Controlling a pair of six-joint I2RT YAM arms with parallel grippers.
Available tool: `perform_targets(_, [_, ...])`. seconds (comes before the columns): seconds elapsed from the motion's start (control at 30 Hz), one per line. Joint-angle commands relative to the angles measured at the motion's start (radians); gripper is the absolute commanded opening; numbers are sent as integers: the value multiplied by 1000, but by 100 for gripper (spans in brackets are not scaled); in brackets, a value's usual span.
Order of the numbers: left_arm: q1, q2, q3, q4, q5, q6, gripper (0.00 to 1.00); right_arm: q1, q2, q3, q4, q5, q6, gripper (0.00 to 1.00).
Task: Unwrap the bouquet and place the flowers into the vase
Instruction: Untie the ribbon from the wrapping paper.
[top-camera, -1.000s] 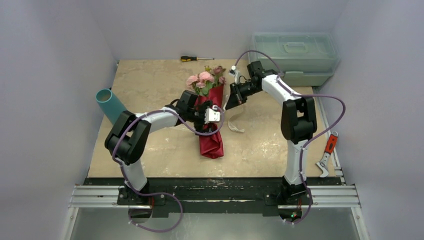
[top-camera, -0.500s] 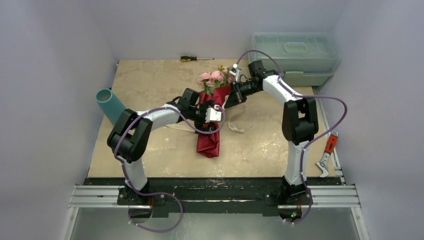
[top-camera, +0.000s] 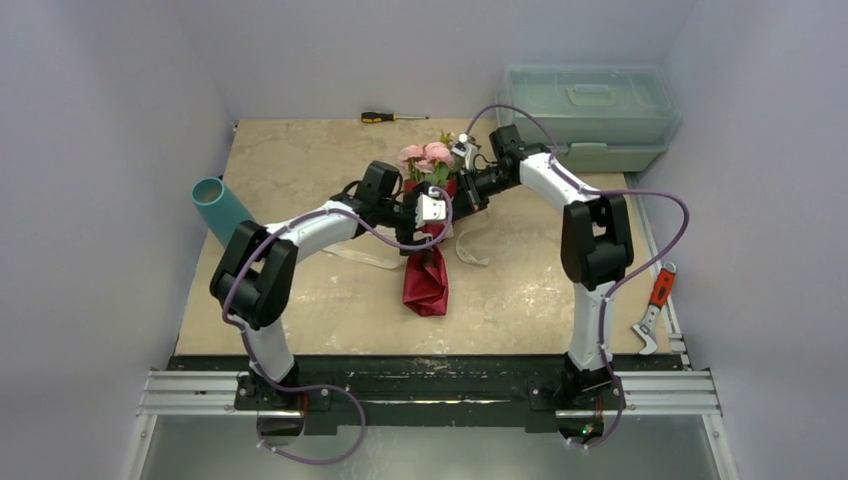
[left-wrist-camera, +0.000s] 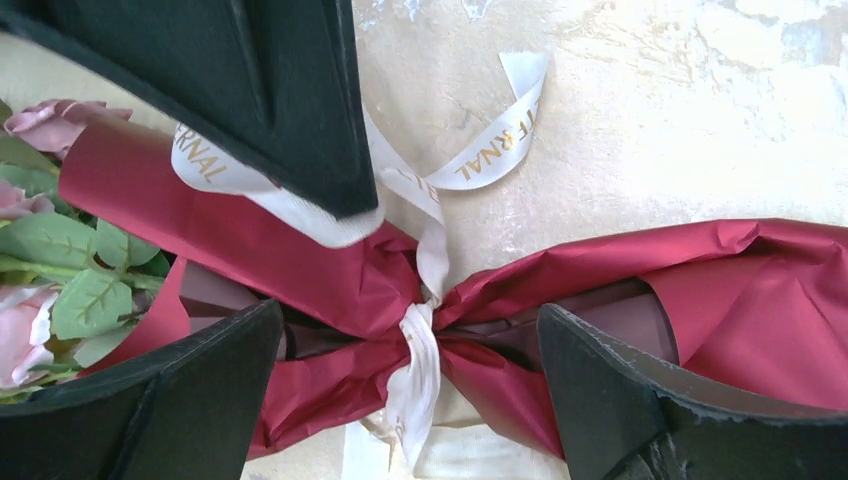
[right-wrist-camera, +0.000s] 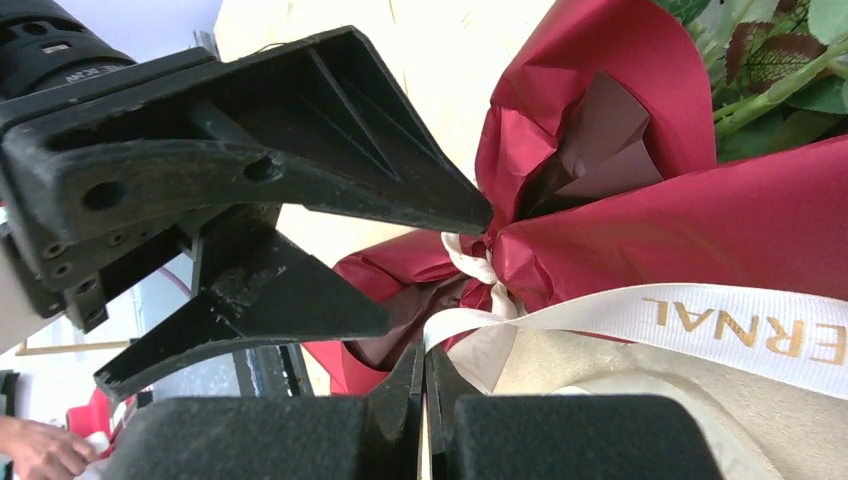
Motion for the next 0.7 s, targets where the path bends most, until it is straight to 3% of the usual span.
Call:
perform_targets(0.0, [-10, 44, 44, 14, -9, -54, 100, 7, 10, 6, 9, 1, -12, 0])
perform_targets(0.3, [-14, 185, 116, -310, -106, 148, 99, -36, -28, 48, 61, -97, 108, 0])
perform_targets(0.47, [-13, 216, 117, -336, -135, 131, 98, -65, -78, 132, 85, -138, 216, 0])
perform_targets(0.67, [-12, 221, 95, -316, -140, 102, 98, -87, -79, 19, 86, -83, 194, 0])
